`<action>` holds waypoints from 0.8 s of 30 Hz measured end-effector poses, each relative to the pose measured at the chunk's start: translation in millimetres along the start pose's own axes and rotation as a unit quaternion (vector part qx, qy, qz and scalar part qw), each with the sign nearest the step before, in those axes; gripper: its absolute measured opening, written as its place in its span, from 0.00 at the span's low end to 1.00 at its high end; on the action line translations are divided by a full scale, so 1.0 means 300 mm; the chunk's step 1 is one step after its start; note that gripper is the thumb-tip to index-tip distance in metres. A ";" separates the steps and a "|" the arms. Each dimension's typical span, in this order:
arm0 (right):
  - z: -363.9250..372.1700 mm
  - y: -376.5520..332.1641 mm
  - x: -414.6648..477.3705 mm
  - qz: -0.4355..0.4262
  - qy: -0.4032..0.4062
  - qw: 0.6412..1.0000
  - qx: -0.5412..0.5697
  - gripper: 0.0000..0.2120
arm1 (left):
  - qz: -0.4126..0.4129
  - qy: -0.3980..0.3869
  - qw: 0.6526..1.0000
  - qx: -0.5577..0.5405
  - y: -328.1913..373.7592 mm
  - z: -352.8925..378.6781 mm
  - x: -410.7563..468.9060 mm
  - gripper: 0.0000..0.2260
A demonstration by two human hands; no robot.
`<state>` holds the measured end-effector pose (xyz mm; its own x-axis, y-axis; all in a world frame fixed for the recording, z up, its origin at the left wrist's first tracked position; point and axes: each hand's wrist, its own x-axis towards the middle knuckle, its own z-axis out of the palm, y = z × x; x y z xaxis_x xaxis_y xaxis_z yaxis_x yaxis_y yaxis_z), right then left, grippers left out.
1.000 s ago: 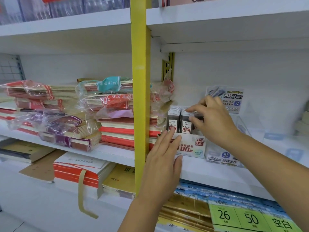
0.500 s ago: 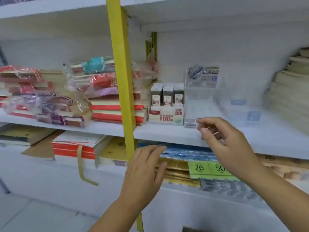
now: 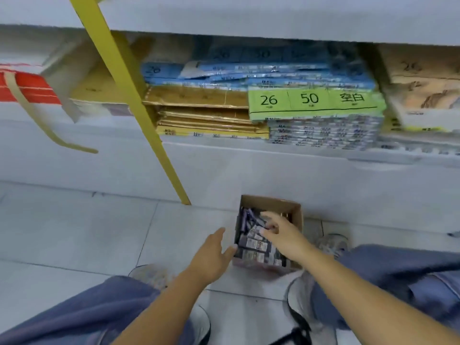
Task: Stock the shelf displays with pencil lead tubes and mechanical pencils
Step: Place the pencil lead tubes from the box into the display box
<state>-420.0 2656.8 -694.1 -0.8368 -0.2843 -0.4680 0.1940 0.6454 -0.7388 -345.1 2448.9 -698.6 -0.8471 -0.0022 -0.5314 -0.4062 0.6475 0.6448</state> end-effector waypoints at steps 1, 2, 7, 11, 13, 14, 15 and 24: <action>0.027 0.030 0.021 0.012 -0.019 1.000 -0.001 0.23 | -0.011 -0.010 1.000 -0.018 -0.012 0.018 0.010 0.31; 0.051 0.057 0.041 0.021 -0.035 0.999 -0.003 0.24 | -0.018 -0.017 0.999 -0.029 -0.023 0.032 0.019 0.30; 0.112 0.155 0.134 0.015 -0.088 0.983 -0.161 0.35 | -0.029 -0.043 0.996 -0.069 -0.070 0.079 0.039 0.27; 0.136 0.192 0.172 -0.008 -0.100 0.963 -0.249 0.45 | -0.032 -0.062 0.992 -0.104 -0.094 0.111 0.052 0.24; 0.143 0.205 0.190 -0.012 -0.102 0.959 -0.265 0.48 | -0.041 -0.058 0.990 -0.123 -0.103 0.118 0.060 0.24; 0.144 0.212 0.198 -0.013 -0.100 0.958 -0.268 0.49 | -0.044 -0.058 0.989 -0.130 -0.107 0.119 0.062 0.23; 0.143 0.218 0.206 -0.013 -0.098 0.958 -0.270 0.50 | -0.046 -0.058 0.988 -0.135 -0.108 0.118 0.064 0.23; 0.130 0.231 0.240 -0.010 -0.119 0.952 -0.280 0.51 | -0.052 -0.056 0.985 -0.156 -0.116 0.123 0.060 0.23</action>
<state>-446.8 2653.3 -797.9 -0.6848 -0.4100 -0.6024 -0.1804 0.8964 -0.4050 -333.4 2454.4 -750.9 -0.7593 0.0386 -0.6496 -0.5893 0.3826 0.7116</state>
